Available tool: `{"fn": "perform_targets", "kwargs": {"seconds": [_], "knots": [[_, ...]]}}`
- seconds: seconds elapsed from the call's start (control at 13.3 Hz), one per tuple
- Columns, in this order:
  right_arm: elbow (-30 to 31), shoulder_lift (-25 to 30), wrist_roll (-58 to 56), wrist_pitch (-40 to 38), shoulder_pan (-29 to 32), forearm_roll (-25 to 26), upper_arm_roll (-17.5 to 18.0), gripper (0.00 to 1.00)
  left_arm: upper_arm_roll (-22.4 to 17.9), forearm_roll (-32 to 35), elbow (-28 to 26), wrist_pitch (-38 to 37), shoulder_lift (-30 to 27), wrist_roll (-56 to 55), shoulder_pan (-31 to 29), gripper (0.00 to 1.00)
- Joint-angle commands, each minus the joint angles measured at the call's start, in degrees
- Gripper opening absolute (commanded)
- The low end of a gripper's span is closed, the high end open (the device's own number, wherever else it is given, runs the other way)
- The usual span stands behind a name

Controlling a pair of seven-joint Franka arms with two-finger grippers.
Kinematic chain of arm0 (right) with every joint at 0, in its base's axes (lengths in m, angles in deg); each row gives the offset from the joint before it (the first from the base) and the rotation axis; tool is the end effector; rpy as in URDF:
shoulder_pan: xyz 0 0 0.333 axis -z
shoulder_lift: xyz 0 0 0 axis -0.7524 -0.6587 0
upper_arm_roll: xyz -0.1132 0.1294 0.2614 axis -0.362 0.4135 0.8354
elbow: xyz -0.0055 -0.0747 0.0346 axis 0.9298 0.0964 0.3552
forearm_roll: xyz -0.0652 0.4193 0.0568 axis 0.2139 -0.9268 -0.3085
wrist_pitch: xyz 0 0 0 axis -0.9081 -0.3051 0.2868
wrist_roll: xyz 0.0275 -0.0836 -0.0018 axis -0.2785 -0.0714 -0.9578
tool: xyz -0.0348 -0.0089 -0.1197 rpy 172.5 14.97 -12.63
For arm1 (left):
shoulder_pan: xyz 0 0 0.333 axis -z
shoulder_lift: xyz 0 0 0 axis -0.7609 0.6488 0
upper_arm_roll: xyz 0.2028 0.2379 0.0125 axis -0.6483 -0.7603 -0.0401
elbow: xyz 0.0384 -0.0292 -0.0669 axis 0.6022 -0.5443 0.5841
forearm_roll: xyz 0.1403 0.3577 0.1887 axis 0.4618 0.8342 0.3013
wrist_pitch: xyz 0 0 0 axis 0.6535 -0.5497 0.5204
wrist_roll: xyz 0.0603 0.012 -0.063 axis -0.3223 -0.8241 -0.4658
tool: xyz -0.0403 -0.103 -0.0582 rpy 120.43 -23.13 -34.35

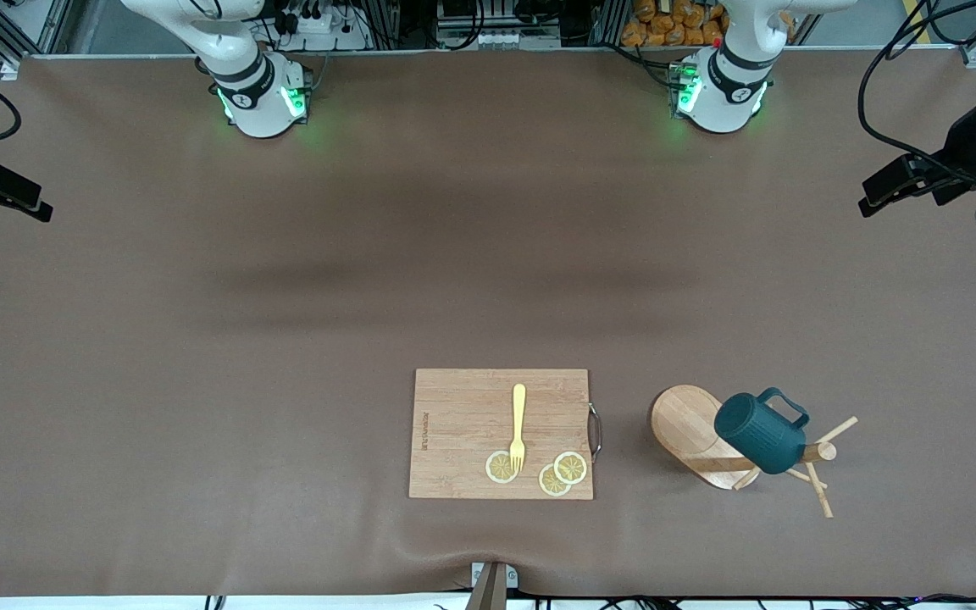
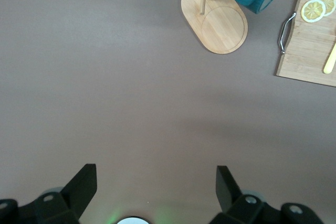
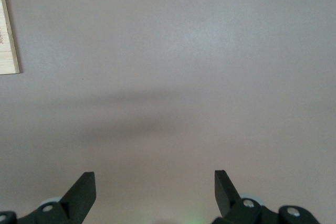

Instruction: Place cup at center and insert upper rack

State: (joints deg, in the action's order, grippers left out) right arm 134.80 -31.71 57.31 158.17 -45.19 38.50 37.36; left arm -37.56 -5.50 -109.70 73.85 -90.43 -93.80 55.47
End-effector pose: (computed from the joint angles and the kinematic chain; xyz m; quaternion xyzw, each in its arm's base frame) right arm 0.5695 -0.0631 0.6073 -0.9990 0.0333 0.0283 0.0115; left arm 0.5670 -0.0424 0.6187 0.9966 0.0810 -0.0164 0.0053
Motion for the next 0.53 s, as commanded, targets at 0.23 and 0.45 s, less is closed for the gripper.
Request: {"fn": "perform_targets", "kwargs": {"seconds": [0.23,0.45], "knots": [[0.7,1.1,-0.9,-0.3,0.8,-0.6,0.4,1.0,1.5,1.2,-1.7,-1.9,-3.4,-0.6,0.1,1.0],[0.7,1.1,-0.9,-0.3,0.8,-0.6,0.4,1.0,1.6,1.2,-2.2,-2.4,-4.6,-0.6,0.1,1.0]]}}
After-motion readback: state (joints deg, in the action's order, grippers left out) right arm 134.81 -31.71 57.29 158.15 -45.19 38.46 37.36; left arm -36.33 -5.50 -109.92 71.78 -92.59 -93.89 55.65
